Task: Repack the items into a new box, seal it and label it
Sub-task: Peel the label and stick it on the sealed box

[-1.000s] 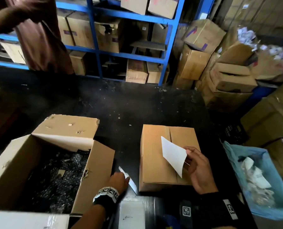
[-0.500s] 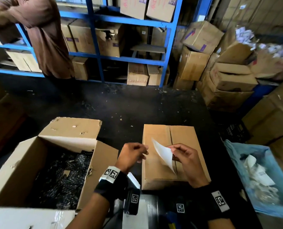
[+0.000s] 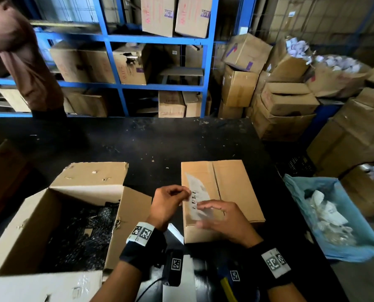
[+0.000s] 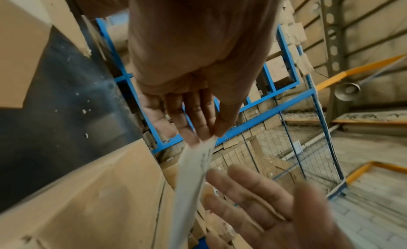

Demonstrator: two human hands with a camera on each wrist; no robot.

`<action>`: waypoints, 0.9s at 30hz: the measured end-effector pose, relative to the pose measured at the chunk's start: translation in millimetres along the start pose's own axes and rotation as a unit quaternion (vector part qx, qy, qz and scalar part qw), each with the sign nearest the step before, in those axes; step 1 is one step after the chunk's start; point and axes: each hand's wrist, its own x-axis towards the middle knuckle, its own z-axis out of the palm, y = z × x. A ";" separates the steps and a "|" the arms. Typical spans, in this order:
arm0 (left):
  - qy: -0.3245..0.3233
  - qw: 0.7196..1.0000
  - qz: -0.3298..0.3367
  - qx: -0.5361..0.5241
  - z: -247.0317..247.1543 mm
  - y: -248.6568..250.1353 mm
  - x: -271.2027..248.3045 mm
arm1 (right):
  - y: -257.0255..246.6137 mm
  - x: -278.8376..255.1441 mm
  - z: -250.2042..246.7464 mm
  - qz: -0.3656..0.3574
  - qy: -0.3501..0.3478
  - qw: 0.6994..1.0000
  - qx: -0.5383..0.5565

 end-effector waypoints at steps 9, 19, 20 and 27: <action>-0.044 0.993 0.101 -0.032 -13.5 0.4 -31.7 | 22.5 -6.1 3.9 0.117 0.254 0.939 0.201; -0.030 0.994 0.099 -0.039 -38.5 -23.4 -42.9 | 10.3 -7.1 18.4 0.109 0.221 0.939 0.240; -0.028 0.994 0.099 -0.035 -41.9 -25.1 -42.7 | 9.6 -6.9 19.9 0.105 0.217 0.943 0.230; -0.004 0.996 0.086 0.029 -49.8 -54.6 -29.1 | 17.4 -4.0 34.5 0.078 0.254 0.960 0.088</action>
